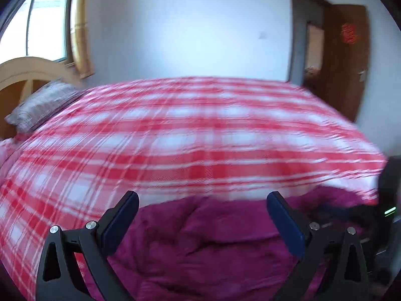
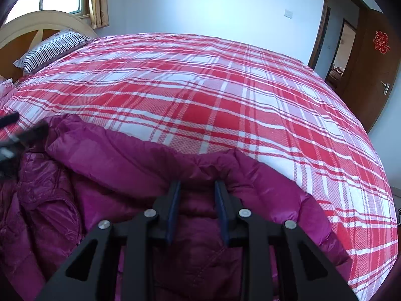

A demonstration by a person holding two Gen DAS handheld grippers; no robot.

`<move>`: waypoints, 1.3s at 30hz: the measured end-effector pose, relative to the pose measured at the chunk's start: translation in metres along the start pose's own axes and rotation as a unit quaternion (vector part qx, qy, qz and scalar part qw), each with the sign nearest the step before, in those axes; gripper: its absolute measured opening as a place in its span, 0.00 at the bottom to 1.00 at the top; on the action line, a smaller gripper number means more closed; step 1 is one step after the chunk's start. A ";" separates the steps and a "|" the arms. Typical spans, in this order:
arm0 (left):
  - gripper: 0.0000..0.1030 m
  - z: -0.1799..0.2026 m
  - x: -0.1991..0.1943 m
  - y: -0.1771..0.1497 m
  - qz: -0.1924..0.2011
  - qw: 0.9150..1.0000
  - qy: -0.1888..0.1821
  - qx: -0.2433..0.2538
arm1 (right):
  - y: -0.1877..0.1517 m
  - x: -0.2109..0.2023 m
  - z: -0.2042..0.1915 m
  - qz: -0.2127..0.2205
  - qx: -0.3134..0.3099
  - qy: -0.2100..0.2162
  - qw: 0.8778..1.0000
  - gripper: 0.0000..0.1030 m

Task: Fold large clothes

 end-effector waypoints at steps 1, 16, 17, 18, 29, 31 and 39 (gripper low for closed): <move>0.99 0.011 0.000 0.002 0.000 1.000 -0.010 0.014 | -0.001 0.000 0.001 0.001 0.003 0.003 1.000 0.29; 0.99 0.001 0.101 -0.055 -0.159 0.987 0.010 -0.017 | -0.006 0.006 0.001 0.002 0.020 0.028 0.999 0.29; 0.99 0.002 0.101 -0.055 -0.156 0.988 0.011 -0.016 | -0.006 0.007 0.000 0.001 0.019 0.027 0.999 0.29; 0.99 0.001 0.100 -0.055 -0.154 0.988 0.011 -0.016 | -0.006 0.007 0.000 0.000 0.019 0.026 0.999 0.29; 0.99 0.003 0.099 -0.056 -0.149 0.989 0.018 -0.012 | -0.007 0.010 -0.003 -0.004 0.004 0.002 1.000 0.29; 0.99 0.003 0.099 -0.056 -0.149 0.989 0.017 -0.012 | -0.007 0.010 -0.003 -0.005 0.005 0.002 1.000 0.29; 0.99 0.002 0.100 -0.056 -0.149 0.989 0.017 -0.011 | -0.007 0.012 -0.004 -0.006 0.004 0.001 1.000 0.29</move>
Point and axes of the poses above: each gripper's, at about its wrist camera, not at the fingertips, and x roughly the way its jaws point, z to its right, y to its top, the point moved 7 cm from there along x, roughly the way its jaws point, and after that the axes turned 6 degrees about -z, right-handed, at the moved point
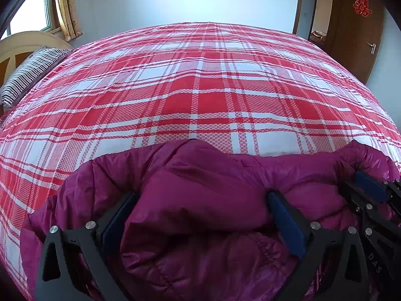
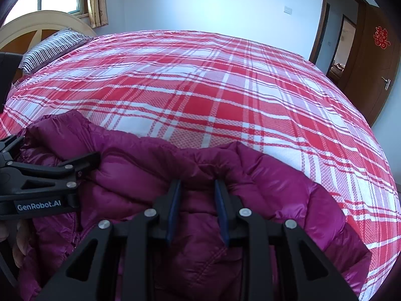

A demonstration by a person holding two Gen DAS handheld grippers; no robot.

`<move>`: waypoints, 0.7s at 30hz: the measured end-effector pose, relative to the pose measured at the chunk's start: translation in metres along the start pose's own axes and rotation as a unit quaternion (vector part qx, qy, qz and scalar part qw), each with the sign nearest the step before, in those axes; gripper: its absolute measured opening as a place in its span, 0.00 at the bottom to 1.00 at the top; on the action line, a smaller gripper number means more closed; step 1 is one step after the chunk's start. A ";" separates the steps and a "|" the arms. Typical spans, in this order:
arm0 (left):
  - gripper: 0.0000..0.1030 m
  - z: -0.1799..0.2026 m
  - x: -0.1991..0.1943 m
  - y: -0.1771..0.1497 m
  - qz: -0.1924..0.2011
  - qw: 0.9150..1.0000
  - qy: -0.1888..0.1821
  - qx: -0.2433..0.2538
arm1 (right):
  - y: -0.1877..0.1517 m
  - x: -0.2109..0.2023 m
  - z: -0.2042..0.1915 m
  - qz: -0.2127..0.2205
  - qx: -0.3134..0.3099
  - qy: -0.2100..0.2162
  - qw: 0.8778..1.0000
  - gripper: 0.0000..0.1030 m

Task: Fold large clothes

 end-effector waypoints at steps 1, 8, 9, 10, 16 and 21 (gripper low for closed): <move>0.99 0.000 0.000 0.000 0.000 1.000 0.000 0.000 | 0.000 0.000 0.000 0.000 0.000 0.000 1.000 0.29; 0.99 0.000 0.001 0.000 -0.001 1.000 0.005 0.003 | 0.000 0.001 0.000 0.000 0.002 0.003 1.000 0.29; 0.99 0.001 0.001 0.000 -0.001 1.000 0.006 0.003 | 0.000 0.001 0.000 0.000 0.002 0.003 1.000 0.29; 0.99 0.000 0.001 0.000 0.000 1.000 0.007 0.003 | 0.000 0.001 0.000 0.000 0.002 0.003 1.000 0.29; 0.99 0.001 0.001 0.000 0.001 1.000 0.008 0.003 | 0.000 0.001 -0.001 0.000 0.000 -0.002 1.000 0.29; 0.99 0.001 0.001 0.000 0.001 1.000 0.007 0.003 | 0.000 0.001 0.000 0.001 0.001 0.001 1.000 0.29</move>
Point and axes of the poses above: each gripper's, at about its wrist camera, not at the fingertips, and x roughly the way its jaws point, z to its right, y to its top, the point moved 7 cm from there along x, roughly the way its jaws point, and after that the axes turned 6 degrees about -z, right-handed, at the moved point
